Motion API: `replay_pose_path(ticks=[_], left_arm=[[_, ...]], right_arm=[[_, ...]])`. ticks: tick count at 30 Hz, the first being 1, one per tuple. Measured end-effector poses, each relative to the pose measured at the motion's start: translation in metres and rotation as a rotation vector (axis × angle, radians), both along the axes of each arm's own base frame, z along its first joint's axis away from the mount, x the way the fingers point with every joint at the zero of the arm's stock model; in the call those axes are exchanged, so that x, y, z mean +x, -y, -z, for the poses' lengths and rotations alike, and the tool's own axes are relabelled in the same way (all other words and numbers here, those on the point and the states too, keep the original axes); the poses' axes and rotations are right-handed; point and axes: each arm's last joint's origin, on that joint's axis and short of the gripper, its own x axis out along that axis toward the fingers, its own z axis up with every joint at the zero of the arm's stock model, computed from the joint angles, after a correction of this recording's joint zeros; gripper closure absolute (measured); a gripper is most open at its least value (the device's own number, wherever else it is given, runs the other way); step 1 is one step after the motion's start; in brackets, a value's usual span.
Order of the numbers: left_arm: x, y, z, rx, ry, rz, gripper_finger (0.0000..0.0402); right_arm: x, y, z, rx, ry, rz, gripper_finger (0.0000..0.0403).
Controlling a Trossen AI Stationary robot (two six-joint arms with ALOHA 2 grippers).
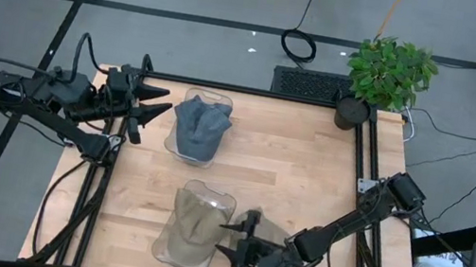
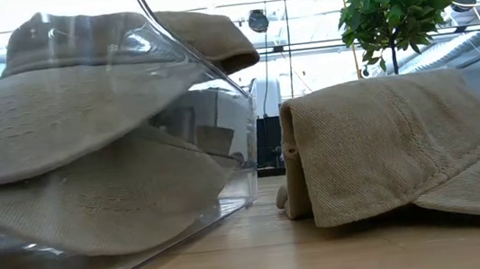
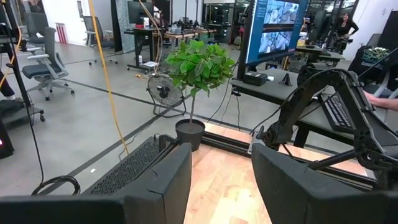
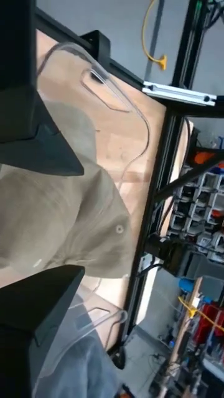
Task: Stack caps by color
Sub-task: Stack the top brown cap on the other brown cap in the bottom transparent bin
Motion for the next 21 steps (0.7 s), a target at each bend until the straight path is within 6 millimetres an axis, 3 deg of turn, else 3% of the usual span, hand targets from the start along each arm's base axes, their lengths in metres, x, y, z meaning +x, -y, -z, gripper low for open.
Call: replay_pose_path(ticks=[6,21], left_arm=[[0.0,0.0,0.0,0.0,0.0,0.0,0.0227],[0.0,0.0,0.0,0.0,0.0,0.0,0.0227]], right_arm=[[-0.003,0.0,0.003,-0.029,-0.041,-0.003,0.018],[-0.031,0.011,-0.045,0.01,-0.034,-0.019,0.0186]])
